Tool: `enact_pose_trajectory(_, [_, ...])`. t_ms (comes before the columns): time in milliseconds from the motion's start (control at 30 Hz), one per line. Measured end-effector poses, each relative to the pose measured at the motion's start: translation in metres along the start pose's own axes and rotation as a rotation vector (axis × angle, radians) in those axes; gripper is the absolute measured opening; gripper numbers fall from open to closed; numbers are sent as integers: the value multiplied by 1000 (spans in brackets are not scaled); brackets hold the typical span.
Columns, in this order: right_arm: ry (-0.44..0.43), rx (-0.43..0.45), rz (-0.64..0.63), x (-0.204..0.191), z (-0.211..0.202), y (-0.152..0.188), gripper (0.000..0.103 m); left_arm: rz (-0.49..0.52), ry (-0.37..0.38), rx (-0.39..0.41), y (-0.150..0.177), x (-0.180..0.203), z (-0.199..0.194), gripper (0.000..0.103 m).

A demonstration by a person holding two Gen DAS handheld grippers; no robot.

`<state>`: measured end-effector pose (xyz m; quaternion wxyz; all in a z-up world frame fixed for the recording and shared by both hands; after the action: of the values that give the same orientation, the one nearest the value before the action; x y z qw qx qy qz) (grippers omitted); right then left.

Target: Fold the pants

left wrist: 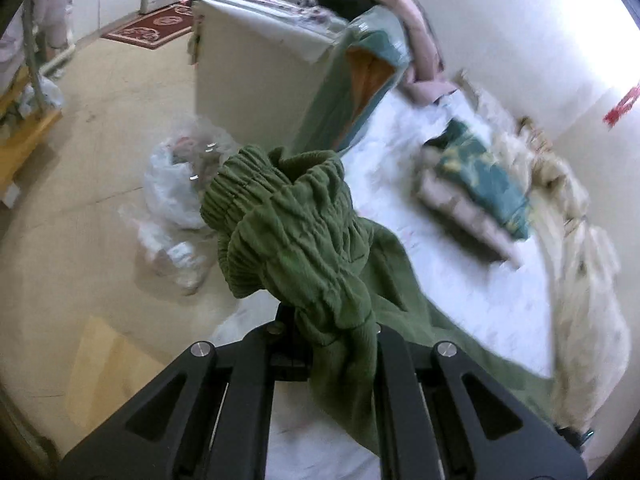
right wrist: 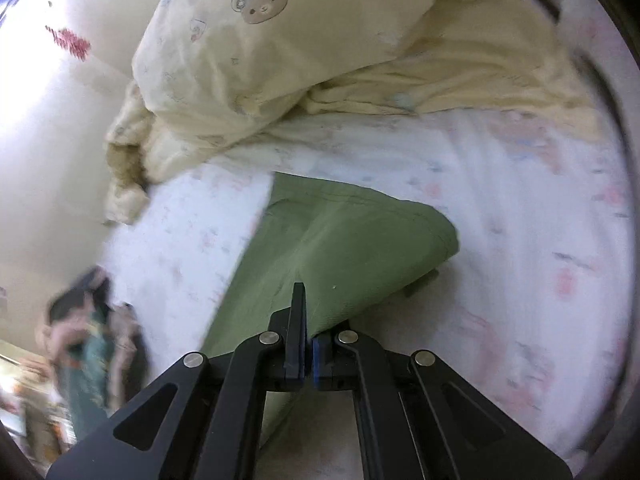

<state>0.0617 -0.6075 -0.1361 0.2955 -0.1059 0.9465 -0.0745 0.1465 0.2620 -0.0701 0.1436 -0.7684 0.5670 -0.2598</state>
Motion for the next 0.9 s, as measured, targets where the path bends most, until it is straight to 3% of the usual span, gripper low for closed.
enact_pose_trajectory(100, [163, -71, 49, 26, 27, 8, 2, -8, -54, -130, 24, -14, 22, 6])
enact_pose_trajectory(167, [264, -71, 119, 49, 33, 6, 21, -15, -74, -191, 36, -20, 34, 6])
enact_pose_trajectory(267, [311, -21, 131, 55, 28, -1, 36, 0, -65, -175, 37, -20, 32, 6])
enact_pose_trajectory(367, [441, 146, -4, 36, 1, -8, 49, 44, -42, -189, 41, -17, 33, 7])
enact_pose_trajectory(400, [491, 257, -50, 28, -18, -12, 50, 48, -36, -192, 42, -18, 33, 7])
enact_pose_trajectory(467, [495, 363, -77, 18, -39, -18, 57, 39, -38, -192, 42, -21, 33, 7])
enact_pose_trajectory(533, [336, 419, -77, 3, -55, -20, 58, 37, -45, -202, 43, -21, 37, 7])
enact_pose_trajectory(600, [135, 330, -129, -22, -49, -10, 58, 41, -47, -203, 41, -20, 38, 7])
enact_pose_trajectory(667, [29, 125, -280, -61, -18, 22, 57, 48, -51, -203, 40, -19, 39, 7])
enact_pose_trajectory(700, [-14, -34, -373, -82, 7, 50, 57, 54, -53, -202, 40, -18, 40, 7])
enact_pose_trajectory(800, [-14, -324, -552, -116, 61, 118, 57, 91, -64, -204, 39, -15, 44, 7])
enact_pose_trajectory(900, [-4, -429, -681, -141, 98, 160, 56, 109, -79, -213, 40, -15, 49, 7])
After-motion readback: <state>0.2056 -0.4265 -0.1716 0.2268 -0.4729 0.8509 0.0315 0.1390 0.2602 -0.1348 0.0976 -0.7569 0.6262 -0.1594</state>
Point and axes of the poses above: each gripper's, at about its wrist camera, not at the fingertips, and z roughly the way its jaws point, x to its right, y to its underside, the point moved 5 cm from there along z, roughly the way its jaws point, and after that the axes turned 15 degrees about z, right-handed, at the moved point
